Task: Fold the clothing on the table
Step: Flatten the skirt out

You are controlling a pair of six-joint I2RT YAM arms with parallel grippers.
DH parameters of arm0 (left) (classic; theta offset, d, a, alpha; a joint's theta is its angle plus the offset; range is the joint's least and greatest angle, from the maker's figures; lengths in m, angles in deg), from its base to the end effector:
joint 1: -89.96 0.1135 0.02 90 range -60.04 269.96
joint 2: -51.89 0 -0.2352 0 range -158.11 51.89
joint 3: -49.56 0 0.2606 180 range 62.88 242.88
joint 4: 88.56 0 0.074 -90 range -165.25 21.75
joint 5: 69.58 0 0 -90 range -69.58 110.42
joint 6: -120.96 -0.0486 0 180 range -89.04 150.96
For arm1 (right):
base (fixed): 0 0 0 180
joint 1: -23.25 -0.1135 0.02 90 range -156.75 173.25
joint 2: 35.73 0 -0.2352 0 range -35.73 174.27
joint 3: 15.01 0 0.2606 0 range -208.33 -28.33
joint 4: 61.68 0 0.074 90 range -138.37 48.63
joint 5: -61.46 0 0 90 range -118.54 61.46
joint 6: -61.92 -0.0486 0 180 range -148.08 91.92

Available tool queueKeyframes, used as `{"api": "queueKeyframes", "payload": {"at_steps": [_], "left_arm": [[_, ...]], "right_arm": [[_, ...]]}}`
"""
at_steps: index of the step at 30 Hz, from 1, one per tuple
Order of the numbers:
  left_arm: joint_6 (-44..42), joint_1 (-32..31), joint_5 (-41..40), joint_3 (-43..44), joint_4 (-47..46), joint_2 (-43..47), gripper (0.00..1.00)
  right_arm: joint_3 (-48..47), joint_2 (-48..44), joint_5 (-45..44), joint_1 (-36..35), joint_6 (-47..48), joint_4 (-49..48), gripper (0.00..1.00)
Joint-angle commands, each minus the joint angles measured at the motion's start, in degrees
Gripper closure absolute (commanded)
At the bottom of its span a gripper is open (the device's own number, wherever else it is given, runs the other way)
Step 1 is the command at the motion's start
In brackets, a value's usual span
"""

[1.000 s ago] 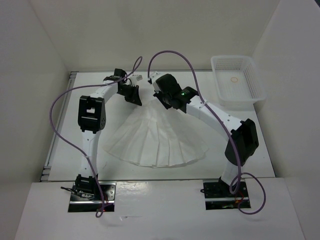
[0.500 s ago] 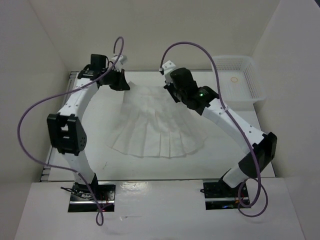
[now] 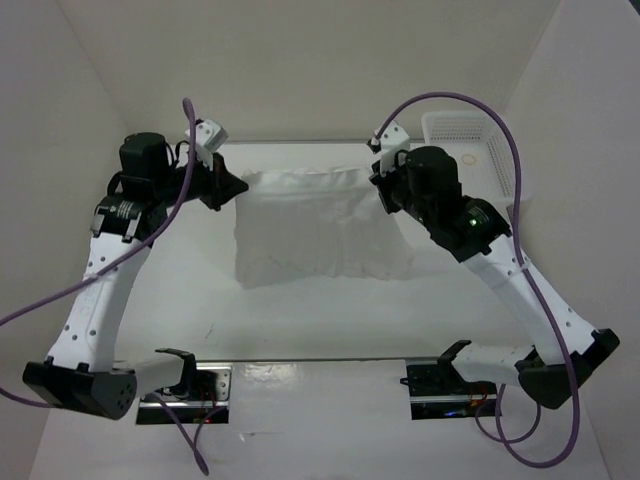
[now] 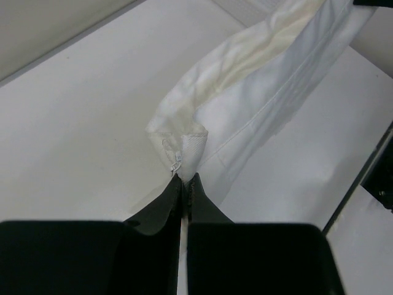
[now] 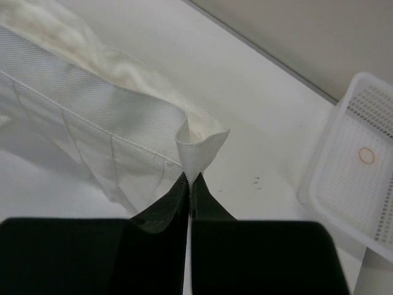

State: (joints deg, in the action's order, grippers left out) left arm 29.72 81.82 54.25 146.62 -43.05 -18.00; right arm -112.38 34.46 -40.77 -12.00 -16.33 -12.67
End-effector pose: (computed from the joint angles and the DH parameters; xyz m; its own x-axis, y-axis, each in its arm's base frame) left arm 0.2729 -0.0664 0.4174 -0.2975 0.0607 -0.9528 0.6473 0.7464 -0.1546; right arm 0.2386 0.1560 0.4086 -0.2151 -0.3958 -0.8928 -0.4568 0.8488 -0.2662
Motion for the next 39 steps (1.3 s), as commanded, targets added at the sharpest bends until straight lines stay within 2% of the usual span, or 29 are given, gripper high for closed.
{"api": "queueKeyframes", "payload": {"at_steps": [1, 4, 8, 16, 26, 34, 39], "left_arm": [[-4.29, 0.58, 2.82, -3.31, 2.68, 7.10, 1.00], [-7.63, 0.06, 2.83, -7.53, 4.00, 14.13, 1.00], [-12.12, 0.06, 4.41, -7.54, 9.01, 19.17, 1.00], [-13.35, 0.58, 7.31, -7.02, 12.18, 24.54, 1.00], [-13.88, 0.58, 7.14, -14.21, 10.52, 24.45, 1.00], [-13.19, 0.58, 1.43, -18.61, -0.20, 13.21, 1.00], [-11.34, 0.58, -1.48, -15.64, -7.24, 2.76, 1.00]], "right_arm": [[3.01, -4.18, 3.51, 0.44, 3.27, 4.19, 1.00], [4.77, -9.10, 10.36, 1.22, 5.99, 6.65, 1.00], [4.77, -16.38, 25.54, 4.04, 10.57, 11.05, 1.00], [1.35, -20.54, 41.93, 10.99, 11.89, 13.52, 1.00], [12.58, -18.34, 36.93, 11.69, 9.35, 4.56, 1.00], [18.04, -9.47, 28.41, 11.69, 9.35, -7.73, 1.00], [17.44, -0.51, 22.34, 11.69, 10.74, -13.37, 1.00]]}}
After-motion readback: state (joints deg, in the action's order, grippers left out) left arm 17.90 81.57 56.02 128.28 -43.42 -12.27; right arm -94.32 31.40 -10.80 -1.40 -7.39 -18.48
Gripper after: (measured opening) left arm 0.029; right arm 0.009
